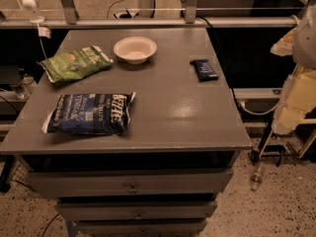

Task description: Move rxbar blueberry near blue chip bag

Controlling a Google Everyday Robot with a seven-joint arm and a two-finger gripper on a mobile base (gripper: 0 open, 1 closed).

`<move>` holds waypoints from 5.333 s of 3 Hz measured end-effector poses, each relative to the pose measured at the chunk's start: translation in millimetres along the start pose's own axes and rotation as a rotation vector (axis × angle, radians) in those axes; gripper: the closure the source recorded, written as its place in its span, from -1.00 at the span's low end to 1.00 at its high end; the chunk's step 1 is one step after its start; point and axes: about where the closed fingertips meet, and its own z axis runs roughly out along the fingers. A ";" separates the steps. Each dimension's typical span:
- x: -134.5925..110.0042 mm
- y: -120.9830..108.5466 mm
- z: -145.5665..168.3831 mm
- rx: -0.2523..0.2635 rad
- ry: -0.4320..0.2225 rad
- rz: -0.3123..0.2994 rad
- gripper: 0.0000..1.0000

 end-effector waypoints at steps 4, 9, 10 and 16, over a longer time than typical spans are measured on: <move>-50.9 -122.6 77.8 0.060 -0.261 0.182 -1.00; -66.8 -206.9 165.0 0.117 -0.285 0.403 -1.00; -72.2 -215.9 188.9 0.083 -0.267 0.419 -1.00; -95.1 -209.9 235.8 -0.031 -0.241 0.437 0.19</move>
Offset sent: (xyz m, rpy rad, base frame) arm 0.0712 0.0131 -0.0077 0.1713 -0.0450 0.0434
